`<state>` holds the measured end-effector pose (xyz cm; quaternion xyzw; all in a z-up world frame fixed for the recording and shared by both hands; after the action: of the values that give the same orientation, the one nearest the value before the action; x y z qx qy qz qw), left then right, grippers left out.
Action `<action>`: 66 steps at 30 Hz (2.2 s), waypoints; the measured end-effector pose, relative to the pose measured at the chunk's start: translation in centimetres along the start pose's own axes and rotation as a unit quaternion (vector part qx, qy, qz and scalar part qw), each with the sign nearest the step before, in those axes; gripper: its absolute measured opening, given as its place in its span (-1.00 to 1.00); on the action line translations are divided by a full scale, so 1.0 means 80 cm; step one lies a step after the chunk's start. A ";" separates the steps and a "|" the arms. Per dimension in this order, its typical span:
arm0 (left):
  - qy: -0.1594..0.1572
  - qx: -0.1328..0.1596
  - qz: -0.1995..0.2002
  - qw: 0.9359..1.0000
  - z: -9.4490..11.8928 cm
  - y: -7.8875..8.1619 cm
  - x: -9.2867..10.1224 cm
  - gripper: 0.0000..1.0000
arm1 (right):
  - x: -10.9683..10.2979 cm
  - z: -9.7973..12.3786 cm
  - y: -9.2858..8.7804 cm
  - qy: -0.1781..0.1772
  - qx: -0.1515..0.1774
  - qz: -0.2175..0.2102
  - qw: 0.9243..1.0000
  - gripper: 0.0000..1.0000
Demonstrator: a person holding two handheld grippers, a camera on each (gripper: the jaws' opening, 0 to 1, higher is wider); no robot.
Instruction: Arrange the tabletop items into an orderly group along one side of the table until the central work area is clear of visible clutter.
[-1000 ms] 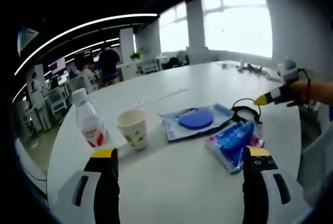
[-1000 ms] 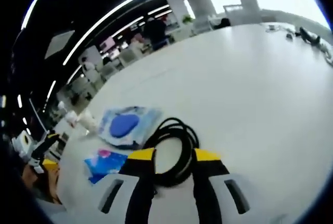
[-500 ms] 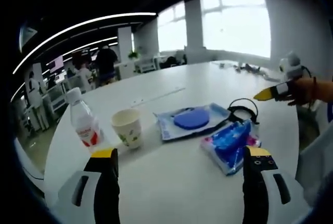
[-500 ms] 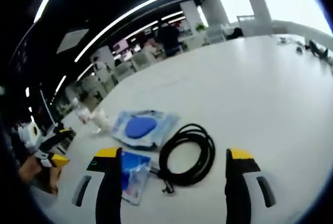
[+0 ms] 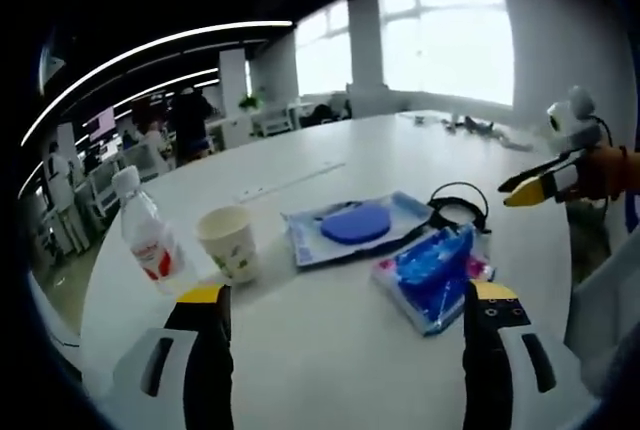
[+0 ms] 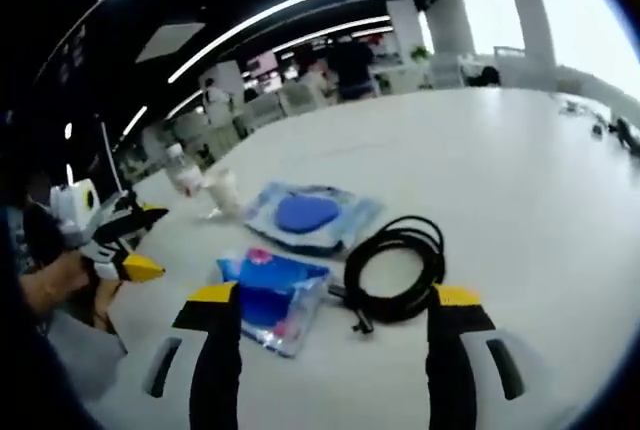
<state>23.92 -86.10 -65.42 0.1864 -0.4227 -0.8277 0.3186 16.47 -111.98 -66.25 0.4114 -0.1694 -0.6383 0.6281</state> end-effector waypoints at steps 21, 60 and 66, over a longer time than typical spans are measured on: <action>-0.053 -0.041 0.001 0.998 -0.042 -0.025 0.046 0.14 | -0.025 -0.041 -0.042 0.049 -0.073 0.057 0.994 -0.26; -0.073 -0.118 0.054 0.989 -0.061 -0.063 0.073 -0.95 | -0.027 -0.070 -0.060 0.066 -0.112 0.106 0.986 -0.94; -0.073 -0.112 0.064 0.989 -0.050 -0.057 0.073 -0.99 | -0.033 -0.067 -0.049 0.075 -0.102 0.115 0.985 -0.99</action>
<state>20.30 -90.43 -71.69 0.0610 -0.3609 -0.8590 0.3580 17.52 -107.32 -71.53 0.3695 -0.1019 -0.5429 0.7472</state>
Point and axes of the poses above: the point that each gripper's makers call its tool centre point, and the gripper's own axes: z roughly backward along the fingers, x roughly to its right, y roughly out of its top, the point moved 5 cm from there along z, roughly backward along the fingers, and after that the axes turned 8 degrees about -x, right-handed, at the moved point
